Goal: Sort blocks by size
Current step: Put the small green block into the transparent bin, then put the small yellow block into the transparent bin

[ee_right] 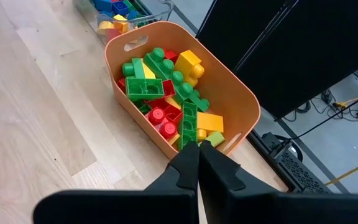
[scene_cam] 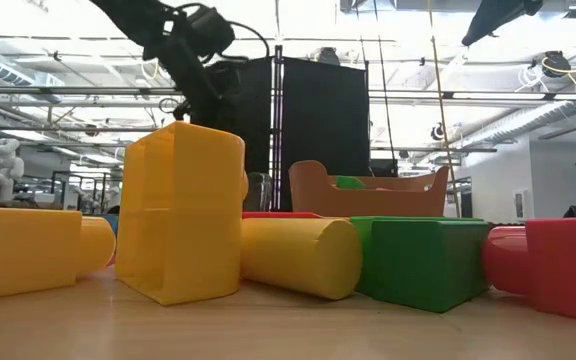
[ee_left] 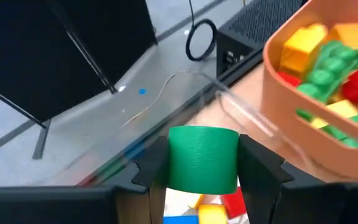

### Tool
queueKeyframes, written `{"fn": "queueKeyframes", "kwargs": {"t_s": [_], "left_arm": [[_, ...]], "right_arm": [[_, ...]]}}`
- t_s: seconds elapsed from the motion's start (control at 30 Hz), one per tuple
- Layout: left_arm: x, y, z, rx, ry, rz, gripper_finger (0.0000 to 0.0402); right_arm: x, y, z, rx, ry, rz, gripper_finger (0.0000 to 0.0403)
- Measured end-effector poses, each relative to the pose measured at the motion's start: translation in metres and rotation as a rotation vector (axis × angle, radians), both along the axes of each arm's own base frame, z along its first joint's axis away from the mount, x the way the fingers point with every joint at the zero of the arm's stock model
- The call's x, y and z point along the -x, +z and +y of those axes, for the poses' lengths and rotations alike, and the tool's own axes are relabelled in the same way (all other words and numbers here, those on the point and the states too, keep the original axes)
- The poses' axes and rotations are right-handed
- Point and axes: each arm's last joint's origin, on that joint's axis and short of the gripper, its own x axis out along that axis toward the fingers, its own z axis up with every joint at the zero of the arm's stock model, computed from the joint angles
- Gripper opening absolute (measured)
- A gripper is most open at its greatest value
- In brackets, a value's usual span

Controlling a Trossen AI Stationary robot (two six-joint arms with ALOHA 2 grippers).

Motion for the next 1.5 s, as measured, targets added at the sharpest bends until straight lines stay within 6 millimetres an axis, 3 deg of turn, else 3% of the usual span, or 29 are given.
{"fn": "queueKeyframes", "kwargs": {"t_s": [0.13,0.4,0.57,0.67,0.8,0.97,1.1,1.3,1.5], "left_arm": [[0.006,-0.008,0.013,0.005,-0.004,0.062,0.0153],[0.01,-0.009,0.017,-0.011,-0.027,0.112,0.0308],[0.004,-0.014,0.002,0.116,-0.196,0.1,0.0327],[-0.002,-0.018,-0.018,0.266,-0.385,0.073,0.0329],[-0.014,-0.023,-0.064,0.436,-0.631,0.103,0.033],[-0.025,-0.028,-0.131,0.452,-0.853,0.181,0.033],[-0.032,-0.031,-0.176,0.366,-0.965,0.206,0.033],[-0.043,-0.043,-0.215,0.356,-1.005,0.186,0.0331],[-0.05,-0.072,-0.234,0.411,-1.006,0.267,0.0331]], "right_arm": [[0.0,0.0,0.0,-0.001,-0.001,-0.001,0.0004],[0.0,0.0,0.0,-0.005,-0.005,-0.006,0.0004],[0.0,0.0,0.0,-0.009,-0.01,-0.011,0.0004],[0.0,0.0,0.0,-0.013,-0.015,-0.016,0.0004],[0.0,0.0,0.0,-0.013,-0.015,-0.017,0.0004],[0.0,0.0,0.0,-0.013,-0.015,-0.017,0.0004],[0.0,0.0,0.0,-0.013,-0.015,-0.017,0.0004],[0.0,0.0,0.0,-0.012,-0.014,-0.016,0.0004],[0.0,0.0,0.0,-0.011,-0.012,-0.014,0.0004]]}}
